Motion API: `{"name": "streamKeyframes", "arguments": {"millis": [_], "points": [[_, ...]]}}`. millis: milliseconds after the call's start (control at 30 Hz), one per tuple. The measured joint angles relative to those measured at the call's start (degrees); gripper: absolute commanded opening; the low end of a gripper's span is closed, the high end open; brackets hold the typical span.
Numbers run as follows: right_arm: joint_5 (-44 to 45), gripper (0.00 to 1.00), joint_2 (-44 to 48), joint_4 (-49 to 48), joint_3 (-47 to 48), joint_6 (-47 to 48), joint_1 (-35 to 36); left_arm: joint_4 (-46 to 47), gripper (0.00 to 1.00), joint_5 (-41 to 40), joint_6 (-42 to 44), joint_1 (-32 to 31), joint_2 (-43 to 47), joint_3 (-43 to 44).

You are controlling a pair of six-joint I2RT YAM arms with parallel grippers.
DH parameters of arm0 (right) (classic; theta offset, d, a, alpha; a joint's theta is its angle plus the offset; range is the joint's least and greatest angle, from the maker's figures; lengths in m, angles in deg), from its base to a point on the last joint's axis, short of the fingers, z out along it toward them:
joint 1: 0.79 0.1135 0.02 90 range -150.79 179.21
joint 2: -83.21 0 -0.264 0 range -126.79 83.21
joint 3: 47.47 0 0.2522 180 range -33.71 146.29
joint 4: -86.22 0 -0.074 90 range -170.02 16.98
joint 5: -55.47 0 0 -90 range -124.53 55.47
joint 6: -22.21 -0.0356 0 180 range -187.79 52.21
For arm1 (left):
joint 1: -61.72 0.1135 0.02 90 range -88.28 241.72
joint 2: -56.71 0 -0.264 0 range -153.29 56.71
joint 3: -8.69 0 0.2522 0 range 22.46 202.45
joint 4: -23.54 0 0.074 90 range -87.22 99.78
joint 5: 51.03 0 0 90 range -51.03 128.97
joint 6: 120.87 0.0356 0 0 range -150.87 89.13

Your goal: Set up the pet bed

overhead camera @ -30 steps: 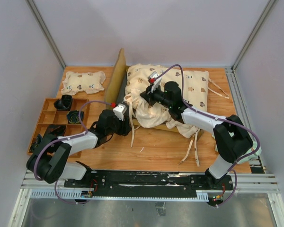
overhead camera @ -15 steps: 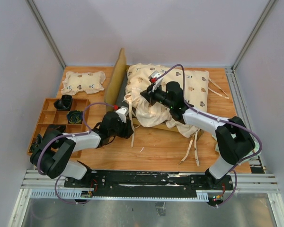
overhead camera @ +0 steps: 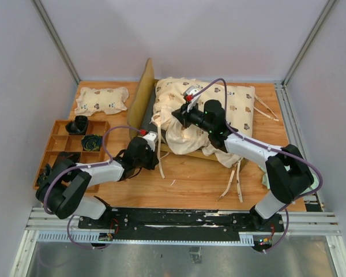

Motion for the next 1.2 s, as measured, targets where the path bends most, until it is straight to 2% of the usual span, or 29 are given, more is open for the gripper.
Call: {"name": "streamKeyframes", "arguments": {"millis": [133,367,433,600,833,1000,1200], "points": [[0.00,0.03,0.00,0.04,0.00,0.00,0.00,-1.95,0.00,-0.74,-0.66,-0.22,2.12,-0.11],[0.48,0.38,-1.27,4.31,1.60,-0.50,0.00,-2.10,0.00,-0.79,-5.68,-0.22,8.44,-2.67],[1.09,0.44,-1.27,6.67,2.43,-1.07,0.00,-2.01,0.00,-1.14,-7.78,-0.22,10.29,-3.78],[5.68,0.44,0.87,16.11,5.60,-1.97,0.15,-1.90,0.00,-4.24,-12.85,-0.22,16.09,-7.48],[17.18,0.44,12.11,27.58,4.74,-5.86,5.40,-2.86,0.00,-8.17,-18.03,-0.22,20.35,-8.92],[23.71,0.44,18.56,27.63,-2.01,-7.06,14.82,-4.50,0.00,-8.22,-20.83,-0.22,22.51,-8.92],[27.78,0.44,17.99,21.18,-13.73,-6.54,27.74,-5.70,0.00,-6.71,-22.82,-0.22,25.38,-8.92]]}}
